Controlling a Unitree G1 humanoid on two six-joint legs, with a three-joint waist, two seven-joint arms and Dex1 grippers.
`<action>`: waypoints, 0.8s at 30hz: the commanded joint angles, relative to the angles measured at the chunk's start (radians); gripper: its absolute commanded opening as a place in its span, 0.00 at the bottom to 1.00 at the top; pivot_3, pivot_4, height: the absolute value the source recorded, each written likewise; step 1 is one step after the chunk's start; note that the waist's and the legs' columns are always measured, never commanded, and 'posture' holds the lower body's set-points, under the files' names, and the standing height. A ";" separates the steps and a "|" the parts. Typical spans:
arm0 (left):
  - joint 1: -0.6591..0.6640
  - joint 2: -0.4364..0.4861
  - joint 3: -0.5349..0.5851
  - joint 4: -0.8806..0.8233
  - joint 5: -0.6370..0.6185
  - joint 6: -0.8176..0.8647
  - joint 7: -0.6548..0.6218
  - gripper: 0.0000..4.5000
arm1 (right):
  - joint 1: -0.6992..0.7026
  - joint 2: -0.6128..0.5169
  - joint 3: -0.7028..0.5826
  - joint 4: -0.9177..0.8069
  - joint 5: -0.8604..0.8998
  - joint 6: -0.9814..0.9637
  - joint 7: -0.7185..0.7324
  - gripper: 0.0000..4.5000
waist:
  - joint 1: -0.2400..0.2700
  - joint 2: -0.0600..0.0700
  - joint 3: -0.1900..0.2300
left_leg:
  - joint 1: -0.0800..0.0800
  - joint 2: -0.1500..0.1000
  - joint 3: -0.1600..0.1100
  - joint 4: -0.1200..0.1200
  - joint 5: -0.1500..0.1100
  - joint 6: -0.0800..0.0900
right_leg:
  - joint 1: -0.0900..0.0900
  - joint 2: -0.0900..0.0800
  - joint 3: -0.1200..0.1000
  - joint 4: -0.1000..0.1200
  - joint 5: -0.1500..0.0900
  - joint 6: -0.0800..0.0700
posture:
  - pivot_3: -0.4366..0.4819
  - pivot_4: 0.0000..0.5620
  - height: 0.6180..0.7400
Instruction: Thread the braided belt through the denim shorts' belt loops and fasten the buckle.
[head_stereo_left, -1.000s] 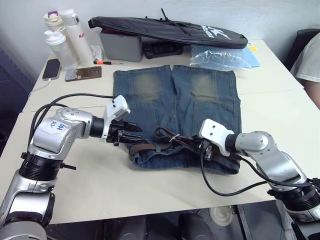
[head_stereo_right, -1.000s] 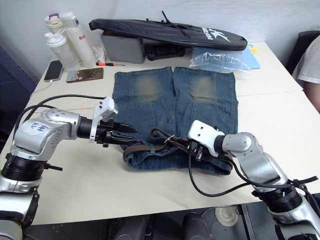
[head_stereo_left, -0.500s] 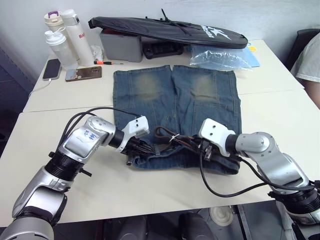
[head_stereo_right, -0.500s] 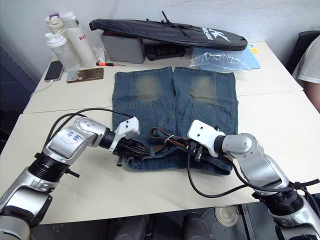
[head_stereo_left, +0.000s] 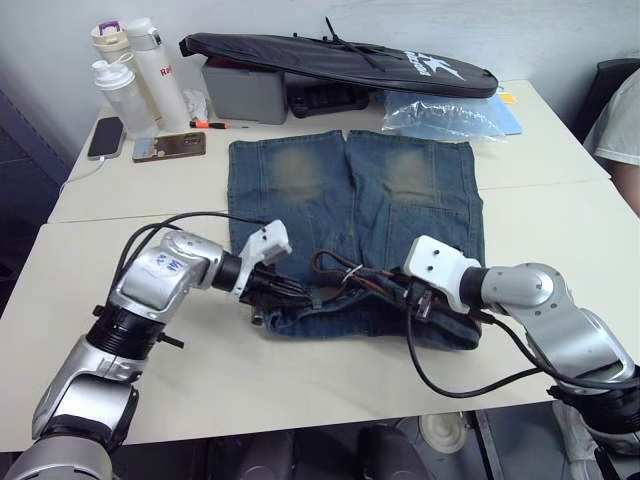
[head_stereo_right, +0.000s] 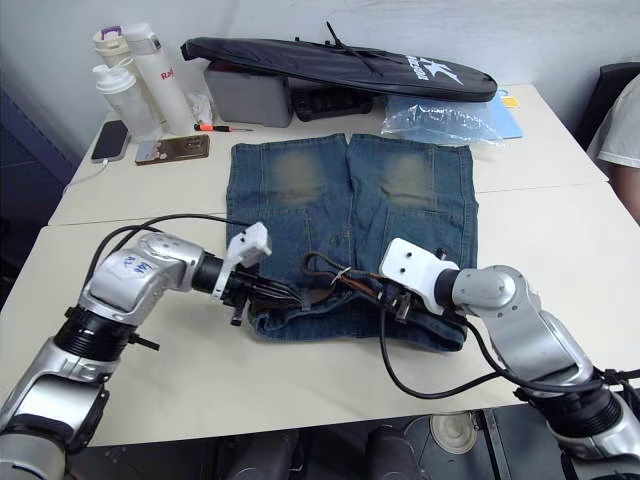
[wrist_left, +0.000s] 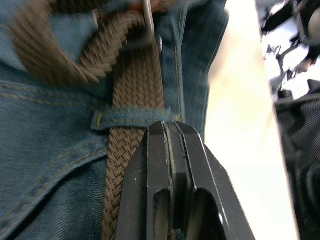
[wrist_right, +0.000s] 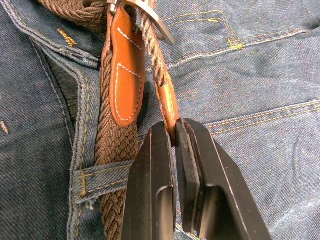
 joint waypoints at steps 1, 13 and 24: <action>-0.019 0.036 0.033 0.011 0.015 -0.022 0.006 0.02 | -0.009 -0.002 -0.028 -0.032 0.008 0.004 -0.003 0.00 | 0.000 0.000 0.000 | 0.000 0.000 0.000 0.000 0.000 0.000 | 0.000 0.000 0.000 0.000 0.000 0.000 | 0.48 0.27 1.00; 0.119 0.047 -0.089 0.018 0.121 -0.159 -0.009 0.02 | -0.009 -0.005 -0.023 -0.029 -0.001 -0.008 -0.003 0.00 | 0.001 0.000 0.000 | 0.000 0.000 0.000 0.000 0.000 0.000 | 0.000 -0.001 0.000 0.000 0.000 0.000 | 0.48 0.27 1.00; 0.159 0.082 -0.146 0.082 0.227 -0.281 -0.021 0.02 | 0.191 -0.170 -0.195 -0.043 -0.065 -0.369 0.028 0.00 | -0.003 0.004 -0.002 | 0.002 0.000 0.003 -0.002 0.000 0.000 | 0.001 0.000 0.000 -0.001 0.000 0.000 | 0.48 0.27 1.00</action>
